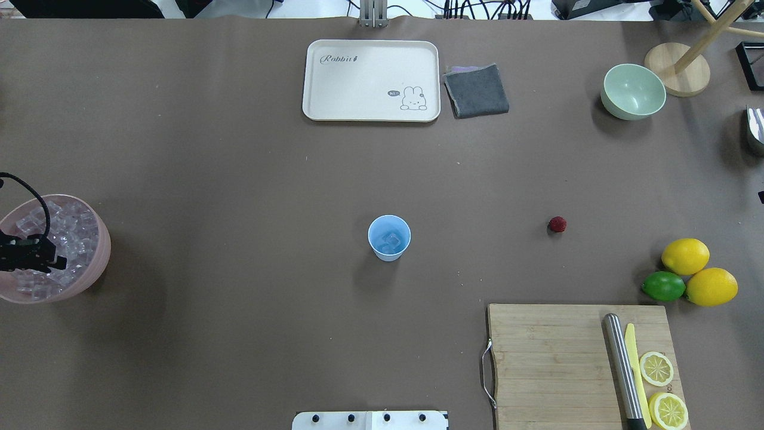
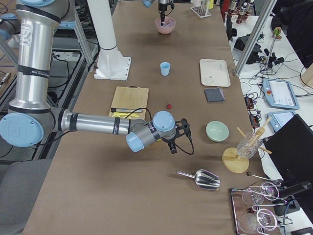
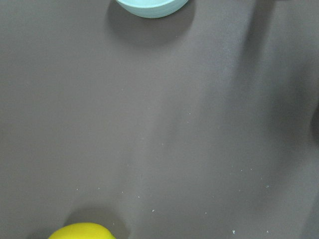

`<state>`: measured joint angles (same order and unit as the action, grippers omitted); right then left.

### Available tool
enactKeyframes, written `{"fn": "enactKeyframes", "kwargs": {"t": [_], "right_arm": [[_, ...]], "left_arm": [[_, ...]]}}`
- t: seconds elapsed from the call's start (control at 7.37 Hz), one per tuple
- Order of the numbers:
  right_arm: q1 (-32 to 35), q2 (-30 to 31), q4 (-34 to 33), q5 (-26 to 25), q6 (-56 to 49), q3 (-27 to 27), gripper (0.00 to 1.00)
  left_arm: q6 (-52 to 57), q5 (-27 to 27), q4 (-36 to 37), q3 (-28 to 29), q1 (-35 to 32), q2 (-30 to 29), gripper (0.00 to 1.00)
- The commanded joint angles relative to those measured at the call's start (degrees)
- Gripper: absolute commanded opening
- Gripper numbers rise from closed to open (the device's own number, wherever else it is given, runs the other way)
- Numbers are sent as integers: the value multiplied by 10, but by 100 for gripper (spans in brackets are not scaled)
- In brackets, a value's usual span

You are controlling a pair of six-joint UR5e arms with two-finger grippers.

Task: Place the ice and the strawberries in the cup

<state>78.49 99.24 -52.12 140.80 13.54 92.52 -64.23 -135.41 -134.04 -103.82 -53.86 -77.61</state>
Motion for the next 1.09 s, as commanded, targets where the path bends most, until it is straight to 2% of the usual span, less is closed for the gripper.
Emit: {"fn": "enactKeyframes", "kwargs": {"t": [0.0, 0.27, 0.41, 0.54, 0.81, 0.95], "right_arm": [[-1, 0, 0, 0, -1, -4, 100], [-1, 0, 0, 1, -1, -4, 100], [-1, 0, 0, 2, -1, -5, 100], [-2, 0, 0, 2, -1, -5, 100], [-1, -1, -2, -5, -2, -8, 100], [-1, -2, -3, -6, -1, -8, 100]], "left_arm": [[-26, -30, 32, -34, -26, -20, 0], [-82, -26, 168, -78, -25, -136, 0], [-118, -22, 225, -82, -18, -216, 0], [-156, 10, 269, -82, 12, -281, 0], [-219, 141, 407, -81, 113, -419, 0], [-234, 186, 456, -78, 156, -466, 0]]}}
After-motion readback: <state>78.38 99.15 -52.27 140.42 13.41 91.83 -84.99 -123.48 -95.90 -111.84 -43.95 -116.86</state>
